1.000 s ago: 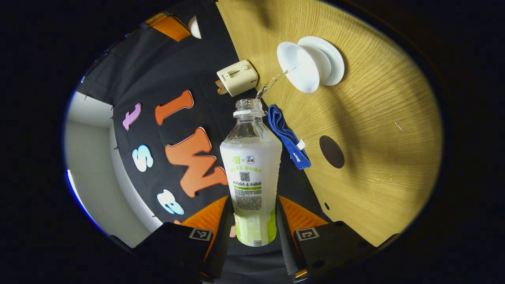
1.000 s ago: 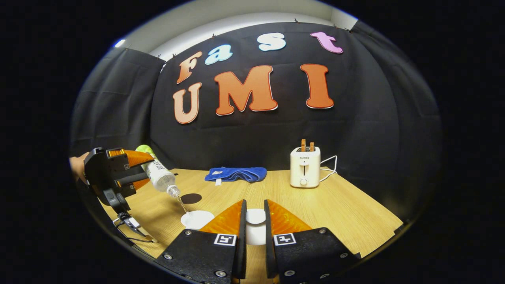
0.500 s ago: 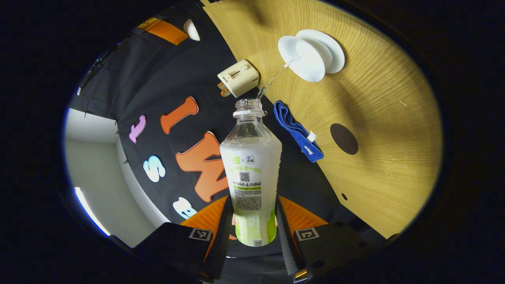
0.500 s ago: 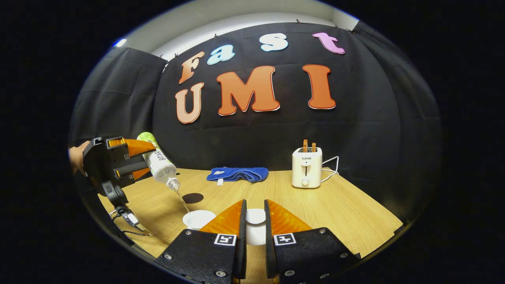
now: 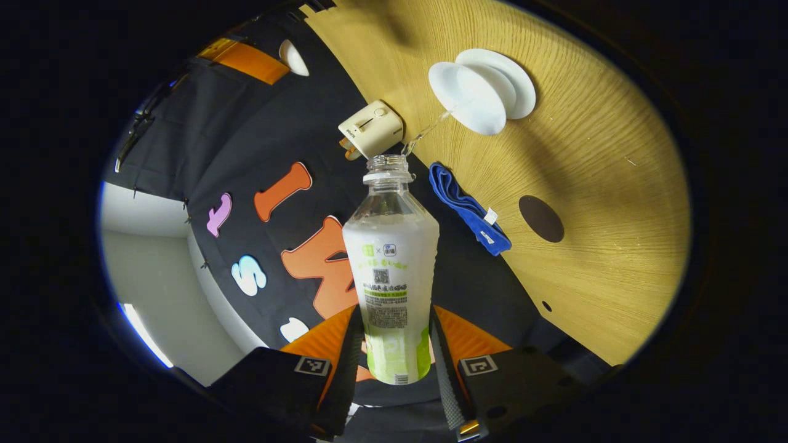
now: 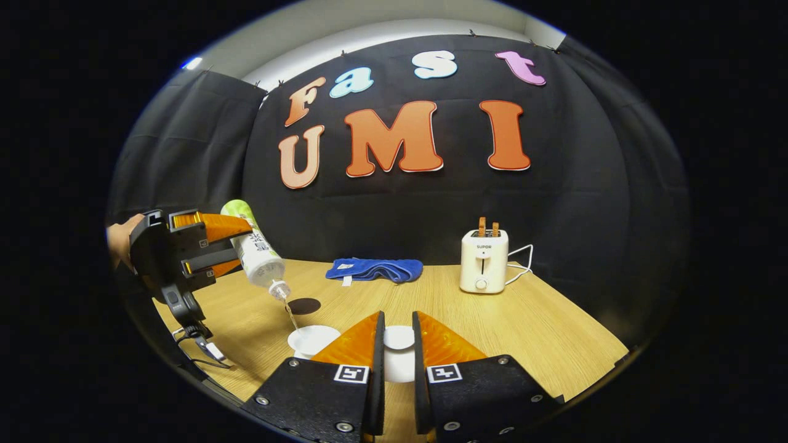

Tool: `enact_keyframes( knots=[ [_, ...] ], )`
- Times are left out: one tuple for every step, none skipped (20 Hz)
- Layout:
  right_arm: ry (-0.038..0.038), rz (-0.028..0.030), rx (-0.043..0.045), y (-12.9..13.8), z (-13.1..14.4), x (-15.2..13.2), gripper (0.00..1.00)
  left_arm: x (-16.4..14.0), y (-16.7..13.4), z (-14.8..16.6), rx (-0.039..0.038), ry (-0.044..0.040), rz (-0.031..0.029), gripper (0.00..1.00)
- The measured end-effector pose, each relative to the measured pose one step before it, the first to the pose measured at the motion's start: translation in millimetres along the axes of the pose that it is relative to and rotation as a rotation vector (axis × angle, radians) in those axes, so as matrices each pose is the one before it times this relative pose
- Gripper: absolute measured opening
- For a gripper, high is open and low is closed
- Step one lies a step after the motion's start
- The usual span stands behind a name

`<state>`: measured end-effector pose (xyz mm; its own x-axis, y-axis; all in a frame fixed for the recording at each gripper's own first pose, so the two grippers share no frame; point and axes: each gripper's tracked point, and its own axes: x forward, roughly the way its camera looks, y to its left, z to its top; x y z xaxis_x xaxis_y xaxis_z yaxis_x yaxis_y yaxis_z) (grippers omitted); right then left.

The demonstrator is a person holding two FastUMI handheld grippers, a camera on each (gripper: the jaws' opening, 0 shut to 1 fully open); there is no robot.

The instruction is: Open the teacup lid with one hand, grasp the water bottle and pour water into the teacup with the other hand; after pouring, place the water bottle on the coaster and then close the teacup lid.

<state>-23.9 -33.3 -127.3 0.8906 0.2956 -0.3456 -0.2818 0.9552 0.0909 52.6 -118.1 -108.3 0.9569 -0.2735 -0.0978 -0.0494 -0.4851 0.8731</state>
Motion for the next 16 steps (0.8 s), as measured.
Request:
enact_keyframes(
  knots=[
    [-0.00018, 0.00414, -0.00116, 0.9, -0.24, 0.27, 0.2, 1.05, -2.93, 3.74, -0.00904, -0.0067, -0.0041, 0.6],
    [0.00206, 0.00061, 0.00114, -0.38, -0.19, 0.77, 0.2, 2.65, -3.17, 2.82, -0.00995, -0.00355, -0.00556, 0.62],
    [0.0026, 0.00373, -0.00084, 0.98, -0.32, 0.11, 0.2, 2.42, -4.19, 3.62, -0.00468, -0.00715, -0.0014, 0.6],
    [0.001, 0.00056, 0.00018, -0.1, -0.17, 0.32, 0.2, 2.75, -1.28, 4.3, -0.00022, -0.00337, -0.00166, 0.62],
    [0.00471, 0.00418, 0.0011, 0.8, -1.27, 0.48, 0.2, -1.54, -4.11, 4.04, -0.00415, -0.00985, -0.00364, 0.6],
    [0.005, 0.00238, 0.00427, 0.44, -0.94, 1.25, 0.2, 1.96, -4.24, 4.5, -0.01684, -0.00571, -0.01006, 0.62],
    [0.00695, 0.00119, 0.00298, -0.24, -1.39, 0.21, 0.2, 0.68, -7.93, 3.1, -0.03838, -0.00997, -0.0235, 0.62],
    [0.00103, 0.00131, -0.00022, 0.85, -1.07, -0.24, 0.2, 2.12, -6.82, 3.65, -0.04702, -0.00765, -0.0176, 0.62],
    [0.00106, 0.00165, 0.00013, 0.77, 0.19, 0.36, 0.2, 1.4, -4.32, 3.23, -0.03982, -0.00861, -0.01221, 0.59],
    [0.0005, 0.00678, -0.00039, 1.38, 0.02, 0.38, 0.2, 1.29, -2.91, 1.67, -0.03539, -0.0043, -0.01241, 0.62],
    [-0.00075, 0.00759, 0.00286, 1.39, 0.45, 1.09, 0.2, 2.11, -4.48, 0.62, -0.03164, -0.00351, -0.00896, 0.59],
    [0.00172, 0.0098, 0.01002, 1.68, -0.18, 1.26, 0.2, 1.48, -1.24, 1.05, -0.03684, -0.00662, 0.00276, 0.65],
    [0.00416, 0.00866, 0.01465, 2.54, -0.45, 1.58, 0.2, 0.95, 0.39, -0.06, -0.053, -0.0099, 0.01564, 0.59],
    [0.002, 0.00627, 0.01345, 2.72, -0.21, 2.66, 0.2, 1.73, 7.28, 2.08, -0.06328, -0.02664, 0.03882, 0.58],
    [0.0028, 0.0061, 0.00746, 3.47, 0.11, 2.4, 0.2, 1.34, 4.73, -2.5, -0.06502, -0.00521, 0.03769, 0.59],
    [0.00494, 0.00383, 0.00301, 1.33, -1.52, 2.09, 0.2, 0.27, 6.0, -7.43, -0.06545, 0.00004, 0.02846, 0.59]
  ],
)
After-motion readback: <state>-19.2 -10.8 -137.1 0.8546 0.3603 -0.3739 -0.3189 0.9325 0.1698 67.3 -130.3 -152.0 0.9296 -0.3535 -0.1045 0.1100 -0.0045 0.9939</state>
